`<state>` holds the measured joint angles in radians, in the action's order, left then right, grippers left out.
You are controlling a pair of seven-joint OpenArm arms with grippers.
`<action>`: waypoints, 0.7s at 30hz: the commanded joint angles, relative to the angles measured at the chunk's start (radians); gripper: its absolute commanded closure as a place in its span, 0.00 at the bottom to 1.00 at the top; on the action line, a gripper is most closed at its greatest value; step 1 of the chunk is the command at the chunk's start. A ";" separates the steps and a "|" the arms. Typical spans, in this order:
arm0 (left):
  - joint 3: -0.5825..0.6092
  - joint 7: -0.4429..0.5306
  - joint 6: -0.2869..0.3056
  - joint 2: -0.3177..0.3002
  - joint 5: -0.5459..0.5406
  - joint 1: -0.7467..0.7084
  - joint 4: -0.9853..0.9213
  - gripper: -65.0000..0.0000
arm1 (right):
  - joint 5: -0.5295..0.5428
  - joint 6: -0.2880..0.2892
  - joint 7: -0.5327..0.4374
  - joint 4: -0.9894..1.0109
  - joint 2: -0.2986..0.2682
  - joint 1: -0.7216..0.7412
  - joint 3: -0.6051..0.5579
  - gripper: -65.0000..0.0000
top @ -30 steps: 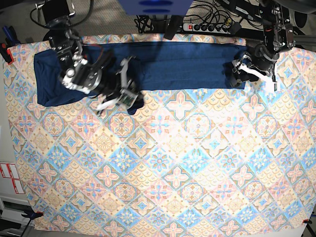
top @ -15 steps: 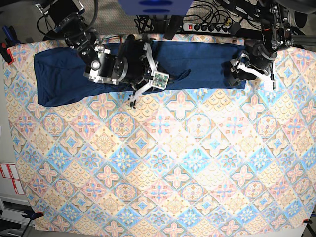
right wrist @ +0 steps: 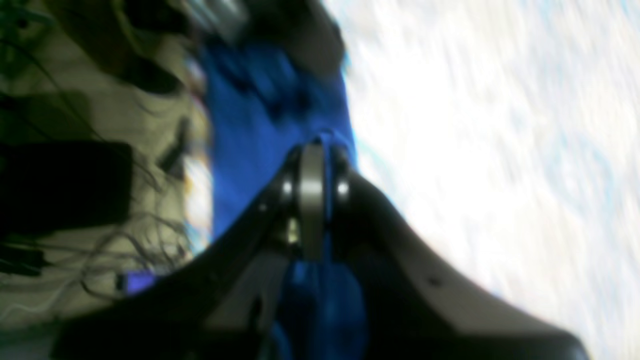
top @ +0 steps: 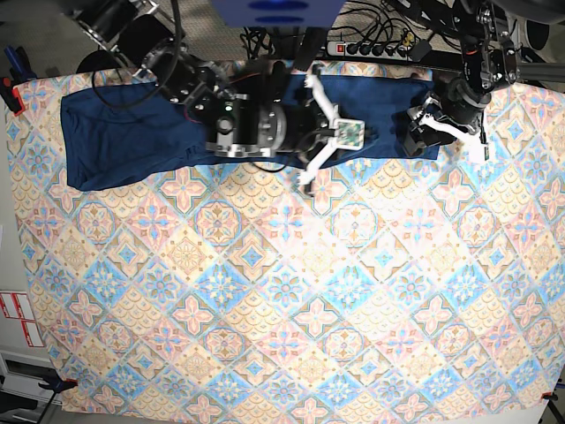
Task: Fold the T-shirt properly
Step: 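Drag the sleeve end with the right gripper toward the left gripper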
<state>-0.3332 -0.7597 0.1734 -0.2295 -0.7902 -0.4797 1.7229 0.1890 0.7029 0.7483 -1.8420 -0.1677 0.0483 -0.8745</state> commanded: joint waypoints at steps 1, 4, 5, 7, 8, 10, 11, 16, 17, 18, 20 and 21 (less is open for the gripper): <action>-0.033 0.016 0.005 0.008 -0.013 -0.006 0.018 0.32 | 0.005 -0.005 -0.016 -0.003 0.006 0.023 -0.007 1.00; -0.085 0.010 0.005 0.034 -0.013 -0.007 0.019 0.32 | 0.005 -0.005 -0.016 0.020 0.029 0.043 -0.039 1.00; -0.091 0.010 0.005 0.037 -0.013 -0.007 0.019 0.32 | 0.005 -0.005 -0.016 0.028 0.035 0.049 -0.048 1.00; -0.091 0.010 0.005 0.038 -0.013 -0.007 0.021 0.32 | 0.005 -0.005 -0.016 0.048 0.050 0.061 -0.064 1.00; -0.091 0.010 0.005 0.038 -0.013 -0.007 0.021 0.32 | 0.005 -0.005 -0.016 0.063 0.059 0.066 -0.071 1.00; -0.091 0.010 0.005 0.040 -0.015 -0.007 0.021 0.32 | 0.005 -0.005 -0.020 0.089 0.070 0.078 -0.084 1.00; -0.091 0.012 0.005 0.041 -0.015 -0.007 0.021 0.32 | 0.005 -0.005 -0.022 0.106 0.079 0.084 -0.087 1.00; -0.122 0.013 0.005 0.071 -0.015 -0.007 0.044 0.32 | 0.002 -0.005 -0.023 0.146 0.104 0.088 -0.091 1.00; -0.136 0.010 0.005 0.084 -0.015 -0.007 0.056 0.32 | 0.002 -0.005 -0.023 0.149 0.104 0.088 -0.091 1.00; -0.152 0.009 0.005 0.101 -0.015 -0.007 0.073 0.32 | 0.000 -0.005 -0.023 0.156 0.104 0.088 -0.091 0.99; -0.197 0.007 0.005 0.126 -0.015 -0.007 0.116 0.32 | 0.000 -0.005 -0.023 0.179 0.104 0.089 -0.091 0.99; -0.211 0.007 0.005 0.134 -0.015 -0.007 0.133 0.32 | 0.000 -0.005 -0.022 0.190 0.106 0.092 -0.091 0.99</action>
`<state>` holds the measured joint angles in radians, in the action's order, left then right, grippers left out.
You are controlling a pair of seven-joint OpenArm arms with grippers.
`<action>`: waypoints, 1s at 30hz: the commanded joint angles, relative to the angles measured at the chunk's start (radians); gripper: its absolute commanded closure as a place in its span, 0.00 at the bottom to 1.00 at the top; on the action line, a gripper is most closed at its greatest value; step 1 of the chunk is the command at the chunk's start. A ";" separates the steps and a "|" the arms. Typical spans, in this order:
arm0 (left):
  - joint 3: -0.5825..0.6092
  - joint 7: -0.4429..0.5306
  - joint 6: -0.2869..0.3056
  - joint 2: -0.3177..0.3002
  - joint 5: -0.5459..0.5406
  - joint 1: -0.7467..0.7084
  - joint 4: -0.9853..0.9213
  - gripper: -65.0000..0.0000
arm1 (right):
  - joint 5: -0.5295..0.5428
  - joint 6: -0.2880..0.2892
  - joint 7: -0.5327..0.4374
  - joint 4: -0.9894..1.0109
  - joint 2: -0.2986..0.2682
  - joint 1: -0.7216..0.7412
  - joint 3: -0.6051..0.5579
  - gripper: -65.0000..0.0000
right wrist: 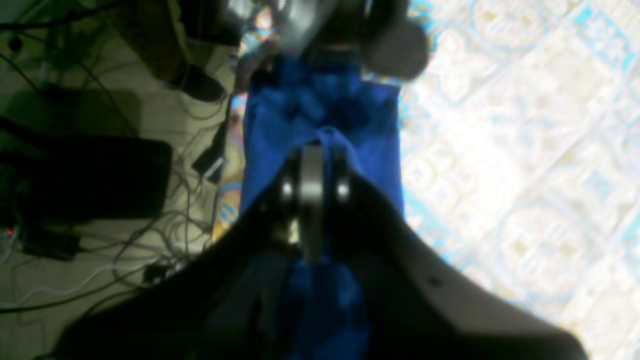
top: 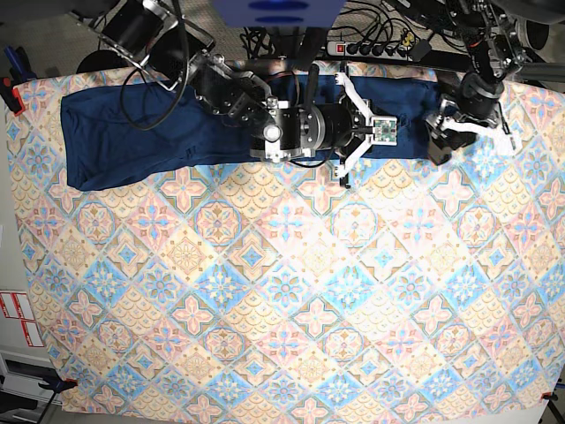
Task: Fold the T-shirt properly
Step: 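Drag the sleeve end with the right gripper toward the left gripper, then release the sleeve and move the right gripper back to the strip's end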
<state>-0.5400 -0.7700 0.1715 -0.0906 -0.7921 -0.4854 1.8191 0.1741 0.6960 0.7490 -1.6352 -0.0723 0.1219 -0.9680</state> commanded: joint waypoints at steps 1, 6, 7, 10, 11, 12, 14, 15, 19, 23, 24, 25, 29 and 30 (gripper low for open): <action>-0.007 0.016 0.007 -0.002 -0.013 -0.002 0.049 0.32 | 0.015 0.002 -0.016 -0.007 0.018 0.034 0.002 0.99; -0.010 0.016 0.007 -0.001 -0.013 -0.003 0.054 0.32 | 0.015 0.002 -0.015 0.010 0.025 0.049 0.011 0.85; -0.010 0.016 0.007 -0.001 -0.013 -0.006 0.054 0.32 | 0.014 0.002 -0.015 0.010 0.025 0.051 0.013 0.80; -0.013 0.016 0.007 -0.001 -0.013 -0.016 0.054 0.32 | 0.014 0.002 -0.015 0.010 0.024 0.083 0.013 0.64; -0.013 0.016 0.007 -0.002 -0.013 -0.016 0.054 0.32 | 0.014 0.002 -0.015 0.010 0.022 0.088 0.013 0.60; -0.015 0.016 0.007 -0.004 -0.013 -0.017 0.054 0.32 | 0.014 0.002 -0.015 0.010 0.021 0.091 0.016 0.57; -0.015 0.016 0.007 -0.005 -0.013 -0.017 0.054 0.32 | 0.014 0.002 -0.015 0.006 0.009 0.097 0.056 0.51; -0.015 0.016 0.007 -0.005 -0.013 -0.025 0.054 0.32 | 0.014 0.002 -0.015 0.002 -0.002 0.094 0.082 0.50; -0.015 0.016 0.007 -0.021 -0.013 -0.035 0.054 0.32 | 0.014 0.002 -0.015 -0.013 -0.054 0.092 0.180 0.48; -0.009 0.016 0.007 -0.068 -0.011 -0.055 0.052 0.32 | 0.014 0.002 -0.016 -0.023 -0.136 0.072 0.301 0.48; -0.004 0.014 0.007 -0.088 -0.010 -0.057 0.052 0.32 | 0.014 0.002 -0.016 -0.026 -0.154 0.060 0.349 0.48; 0.007 0.004 0.007 -0.108 -0.010 -0.057 0.052 0.32 | 0.014 0.002 -0.016 -0.029 -0.168 0.048 0.392 0.48; 0.014 -0.075 0.009 -0.197 -0.008 -0.057 0.052 0.32 | 0.018 0.002 -0.016 -0.030 -0.195 -0.043 0.633 0.48; 0.016 -0.088 0.009 -0.214 -0.006 -0.057 0.051 0.32 | 0.018 0.002 -0.016 -0.035 -0.195 -0.069 0.690 0.48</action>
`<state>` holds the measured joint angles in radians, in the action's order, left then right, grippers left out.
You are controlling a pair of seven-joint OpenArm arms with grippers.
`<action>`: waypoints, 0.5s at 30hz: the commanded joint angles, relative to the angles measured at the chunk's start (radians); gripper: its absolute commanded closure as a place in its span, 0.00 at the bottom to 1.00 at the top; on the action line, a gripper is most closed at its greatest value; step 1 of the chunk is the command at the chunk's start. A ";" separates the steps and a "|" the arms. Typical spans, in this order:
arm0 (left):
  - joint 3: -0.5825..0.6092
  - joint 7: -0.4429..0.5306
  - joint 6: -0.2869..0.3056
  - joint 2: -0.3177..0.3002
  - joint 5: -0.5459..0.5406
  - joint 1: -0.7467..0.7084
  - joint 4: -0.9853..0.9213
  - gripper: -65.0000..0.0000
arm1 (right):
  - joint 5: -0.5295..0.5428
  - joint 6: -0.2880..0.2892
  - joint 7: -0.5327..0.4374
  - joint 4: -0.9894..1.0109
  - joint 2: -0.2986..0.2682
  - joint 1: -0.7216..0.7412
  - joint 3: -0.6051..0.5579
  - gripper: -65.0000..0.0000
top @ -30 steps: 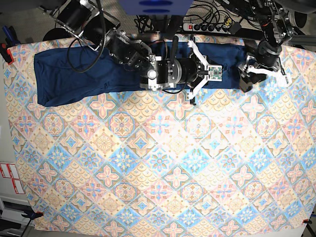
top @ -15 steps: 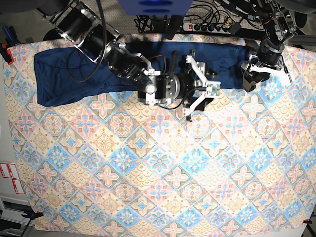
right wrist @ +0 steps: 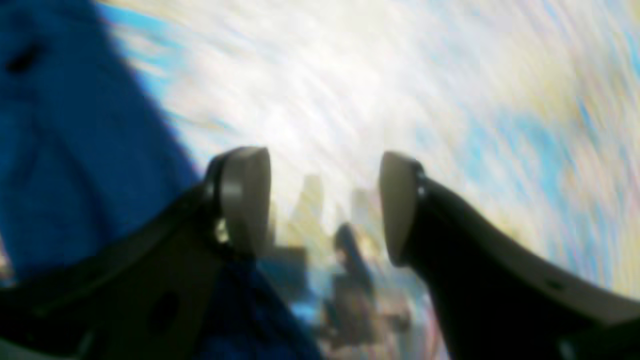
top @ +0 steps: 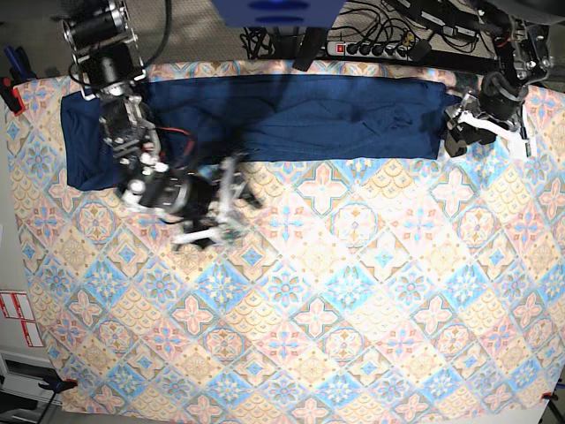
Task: Fold the T-shirt properly
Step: 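Release the sleeve and move the right gripper back to the strip's end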
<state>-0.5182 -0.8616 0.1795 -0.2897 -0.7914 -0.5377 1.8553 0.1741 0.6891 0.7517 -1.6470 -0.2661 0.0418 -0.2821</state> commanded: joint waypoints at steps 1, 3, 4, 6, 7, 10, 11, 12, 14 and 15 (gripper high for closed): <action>-0.006 -0.011 0.001 -0.027 -0.004 -0.005 0.014 0.32 | 0.018 0.009 -0.019 -0.026 -0.002 -0.009 0.047 0.48; 0.003 -0.031 0.001 -0.052 -0.004 -0.003 0.002 0.32 | 0.018 0.009 -0.019 -0.043 -0.002 -0.052 0.128 0.48; 0.017 -0.035 0.001 -0.067 -0.004 -0.002 -0.015 0.32 | 0.018 0.009 -0.019 -0.051 -0.002 -0.072 0.163 0.48; 0.046 -0.038 0.001 -0.101 -0.004 0.001 -0.070 0.32 | 0.018 0.009 -0.019 -0.071 -0.002 -0.102 0.231 0.48; 0.065 -0.034 0.001 -0.112 -0.004 0.003 -0.096 0.32 | 0.018 0.009 -0.019 -0.080 -0.002 -0.113 0.263 0.48; 0.089 -0.031 0.001 -0.115 -0.004 0.024 -0.139 0.32 | 0.018 0.009 -0.019 -0.098 -0.002 -0.145 0.350 0.48; 0.099 -0.031 0.001 -0.115 -0.004 0.032 -0.150 0.32 | 0.018 0.009 -0.019 -0.103 -0.002 -0.155 0.375 0.48; 0.105 -0.031 0.001 -0.118 -0.004 0.035 -0.162 0.32 | 0.018 0.009 -0.019 -0.104 -0.002 -0.162 0.393 0.48; 0.108 -0.031 0.001 -0.118 -0.004 0.038 -0.177 0.32 | 0.018 0.009 -0.019 -0.111 -0.002 -0.174 0.418 0.48; 0.112 -0.031 0.001 -0.119 -0.004 0.041 -0.181 0.32 | 0.018 0.009 -0.019 -0.112 -0.002 -0.176 0.427 0.48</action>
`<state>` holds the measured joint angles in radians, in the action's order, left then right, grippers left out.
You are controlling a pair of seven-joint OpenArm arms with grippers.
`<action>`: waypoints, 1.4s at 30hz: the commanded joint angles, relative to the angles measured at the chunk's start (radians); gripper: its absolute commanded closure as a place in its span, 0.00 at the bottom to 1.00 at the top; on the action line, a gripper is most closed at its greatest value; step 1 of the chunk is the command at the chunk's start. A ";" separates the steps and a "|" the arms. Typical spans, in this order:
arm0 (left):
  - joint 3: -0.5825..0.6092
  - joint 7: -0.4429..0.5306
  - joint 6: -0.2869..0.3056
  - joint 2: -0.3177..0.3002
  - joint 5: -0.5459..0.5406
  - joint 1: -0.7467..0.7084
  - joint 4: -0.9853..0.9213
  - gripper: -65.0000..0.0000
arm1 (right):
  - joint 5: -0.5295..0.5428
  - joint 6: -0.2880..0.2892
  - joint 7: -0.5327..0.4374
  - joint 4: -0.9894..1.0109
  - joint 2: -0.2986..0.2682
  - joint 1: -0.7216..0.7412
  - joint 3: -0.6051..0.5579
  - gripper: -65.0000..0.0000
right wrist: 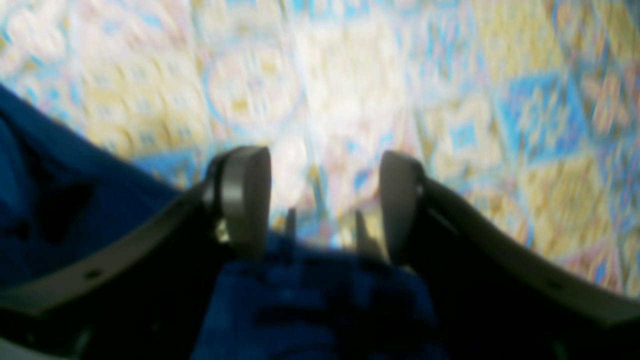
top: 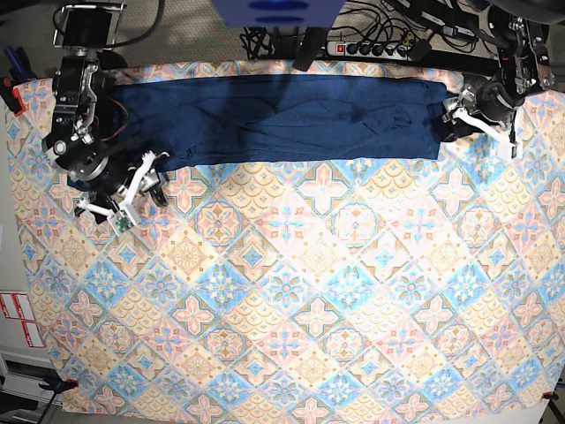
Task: Fold the T-shirt properly
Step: 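Release the sleeve and move the right gripper back to the strip's end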
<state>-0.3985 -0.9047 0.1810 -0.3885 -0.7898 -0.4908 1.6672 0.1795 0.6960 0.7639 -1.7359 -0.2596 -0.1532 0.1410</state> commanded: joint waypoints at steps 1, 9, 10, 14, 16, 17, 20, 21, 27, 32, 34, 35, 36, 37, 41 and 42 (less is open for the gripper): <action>-0.006 0.012 -0.001 -0.020 -0.006 0.002 0.008 0.32 | 0.013 0.002 -0.031 -0.025 -0.008 0.017 0.009 0.48; 0.039 0.012 -0.001 -0.020 0.057 0.044 -0.049 0.32 | 0.013 0.002 -0.031 -0.026 -0.008 0.014 0.053 0.48; 0.040 0.012 -0.001 -0.020 0.059 0.045 -0.060 0.32 | 0.013 0.002 -0.031 -0.026 -0.008 0.014 0.055 0.48; 0.040 0.012 -0.001 -0.017 0.060 0.048 -0.065 0.32 | 0.013 0.002 -0.031 -0.026 -0.008 0.013 0.072 0.48; 0.040 0.012 -0.001 -0.016 0.062 0.048 -0.068 0.32 | 0.013 0.002 -0.031 -0.026 -0.008 0.013 0.076 0.48; 0.040 0.012 -0.001 -0.016 0.062 0.048 -0.071 0.32 | 0.013 0.002 -0.031 -0.026 -0.008 0.013 0.076 0.48; 0.039 0.012 -0.001 -0.019 0.062 0.045 -0.071 0.32 | 0.013 0.002 -0.031 -0.026 -0.008 0.013 0.076 0.48; 0.039 0.012 -0.001 -0.019 0.062 0.045 -0.072 0.32 | 0.013 0.002 -0.031 -0.026 -0.008 0.013 0.076 0.48; 0.039 0.012 -0.001 -0.013 0.120 0.056 -0.074 0.32 | 0.013 0.002 -0.031 -0.026 -0.008 0.013 0.076 0.48; 0.083 0.012 -0.001 0.007 0.134 0.096 -0.126 0.32 | 0.015 0.002 -0.031 -0.032 -0.008 0.013 0.076 0.48; 0.100 0.012 -0.001 0.010 0.128 0.106 -0.158 0.32 | 0.015 0.002 -0.031 -0.049 -0.008 0.013 0.076 0.48; 0.112 0.012 -0.001 0.024 0.128 0.113 -0.166 0.32 | 0.015 0.002 -0.030 -0.063 -0.008 0.013 0.076 0.48; 0.117 0.012 -0.001 0.039 0.129 0.114 -0.164 0.32 | 0.015 0.002 -0.027 -0.072 -0.008 0.011 0.076 0.48; 0.118 0.012 -0.001 0.052 0.129 0.114 -0.161 0.32 | 0.015 0.002 -0.010 -0.080 -0.008 0.010 0.076 0.48; 0.122 0.011 -0.001 0.089 0.129 0.113 -0.161 0.32 | 0.015 0.002 0.018 -0.106 -0.008 0.008 0.076 0.48; 0.122 0.009 -0.001 0.098 0.129 0.113 -0.157 0.32 | 0.015 0.002 0.018 -0.108 -0.008 0.008 0.076 0.48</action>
<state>-0.2871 -0.8669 0.1730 -0.2962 -0.6434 -0.3740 1.5070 0.1833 0.7021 0.8055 -1.8210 -0.2554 -0.1555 0.2111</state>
